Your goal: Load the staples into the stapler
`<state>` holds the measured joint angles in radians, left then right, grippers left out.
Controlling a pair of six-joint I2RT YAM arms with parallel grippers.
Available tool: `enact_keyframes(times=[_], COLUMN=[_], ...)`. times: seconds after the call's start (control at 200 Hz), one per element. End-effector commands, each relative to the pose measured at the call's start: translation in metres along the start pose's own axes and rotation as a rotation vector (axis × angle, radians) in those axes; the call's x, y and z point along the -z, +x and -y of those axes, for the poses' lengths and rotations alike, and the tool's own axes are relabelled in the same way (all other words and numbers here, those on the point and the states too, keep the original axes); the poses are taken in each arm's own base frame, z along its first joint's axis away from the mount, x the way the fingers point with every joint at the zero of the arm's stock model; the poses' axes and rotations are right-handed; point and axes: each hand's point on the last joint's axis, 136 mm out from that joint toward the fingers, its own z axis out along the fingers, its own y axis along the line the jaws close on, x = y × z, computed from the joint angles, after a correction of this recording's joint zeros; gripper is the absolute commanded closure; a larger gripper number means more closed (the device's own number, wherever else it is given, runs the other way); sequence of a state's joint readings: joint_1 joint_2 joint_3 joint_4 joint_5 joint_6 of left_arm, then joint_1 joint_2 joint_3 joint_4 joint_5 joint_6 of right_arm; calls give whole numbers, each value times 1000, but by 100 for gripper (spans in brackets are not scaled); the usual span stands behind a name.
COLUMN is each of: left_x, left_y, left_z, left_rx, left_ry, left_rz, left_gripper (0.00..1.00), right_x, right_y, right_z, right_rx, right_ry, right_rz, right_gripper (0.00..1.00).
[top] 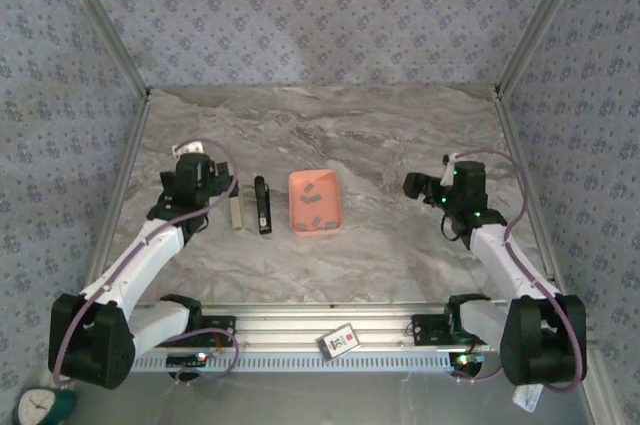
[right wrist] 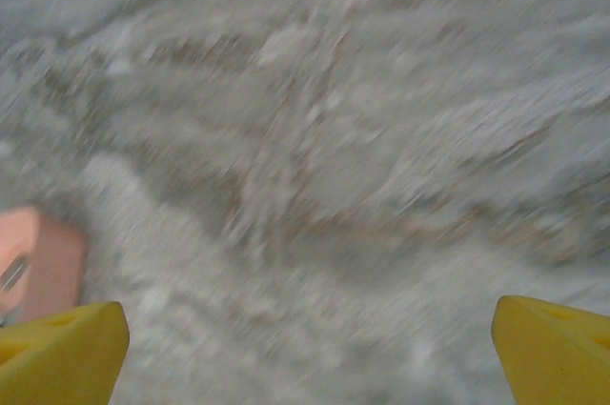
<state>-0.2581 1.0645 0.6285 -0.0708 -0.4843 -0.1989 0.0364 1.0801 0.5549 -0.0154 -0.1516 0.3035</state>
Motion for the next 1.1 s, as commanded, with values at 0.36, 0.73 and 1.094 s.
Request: enact_keyframes(times=[0.36, 0.73, 1.094], left_x=[-17, -44, -93], left_y=[41, 25, 37], left_z=[-39, -1, -30], left_rx=[34, -43, 76], left_ry=[-24, 149, -20], left_rz=[227, 308, 171], left_gripper=[0, 0, 0], right_x=[-38, -60, -63], right_y=[-13, -12, -13], right_z=[66, 65, 66], right_rx=[237, 292, 293], right_ry=[207, 151, 170], right_rz=[157, 283, 264], right_gripper=[0, 0, 0])
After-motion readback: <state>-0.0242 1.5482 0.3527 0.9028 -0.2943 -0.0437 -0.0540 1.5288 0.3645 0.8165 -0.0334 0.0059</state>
